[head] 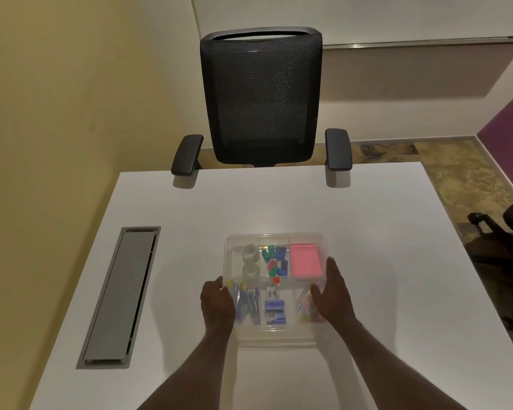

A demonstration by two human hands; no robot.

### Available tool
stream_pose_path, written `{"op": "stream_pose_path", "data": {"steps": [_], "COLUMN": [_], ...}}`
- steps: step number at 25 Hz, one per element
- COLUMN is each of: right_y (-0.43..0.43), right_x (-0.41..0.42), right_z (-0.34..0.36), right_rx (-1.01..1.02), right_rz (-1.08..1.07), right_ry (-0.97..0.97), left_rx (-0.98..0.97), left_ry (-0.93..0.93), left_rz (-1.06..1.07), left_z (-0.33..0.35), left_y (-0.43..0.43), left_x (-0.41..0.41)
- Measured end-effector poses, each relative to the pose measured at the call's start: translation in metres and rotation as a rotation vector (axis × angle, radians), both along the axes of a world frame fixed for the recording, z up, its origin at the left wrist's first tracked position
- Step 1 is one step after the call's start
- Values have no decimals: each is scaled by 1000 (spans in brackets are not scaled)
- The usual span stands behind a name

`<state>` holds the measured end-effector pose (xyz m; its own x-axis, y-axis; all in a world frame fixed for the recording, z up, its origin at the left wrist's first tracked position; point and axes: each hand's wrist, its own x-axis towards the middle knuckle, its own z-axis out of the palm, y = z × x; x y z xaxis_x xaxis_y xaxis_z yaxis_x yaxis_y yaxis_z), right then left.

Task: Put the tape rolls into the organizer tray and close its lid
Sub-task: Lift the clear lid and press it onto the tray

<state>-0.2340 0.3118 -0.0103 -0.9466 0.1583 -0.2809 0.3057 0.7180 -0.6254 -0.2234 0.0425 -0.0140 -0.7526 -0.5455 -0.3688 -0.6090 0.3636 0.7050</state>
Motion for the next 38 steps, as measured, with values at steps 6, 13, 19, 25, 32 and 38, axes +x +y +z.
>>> {"op": "stream_pose_path", "data": {"steps": [6,13,19,25,32,38], "right_y": [4,9,16,26,38,39], "right_x": [-16,-22,-23,7,49,55], "right_z": [-1,-2,-2,-6,0,2], "right_rx": [30,-55,-100,-34,-39,104], "right_rz": [48,37,69,41,26,47], "right_ry": [14,-15,3,47,-2,23], "left_rx": [-12,26,39,33,37,-176], "left_ry": [13,18,11,37,-10,14], "left_rz": [18,25,61,40,0,-180], "left_z": [-8,-10,-8,-8,-8,0], "left_y": [1,-1,2,12,22,26], "left_x": [-7,-8,-3,23,60,52]}}
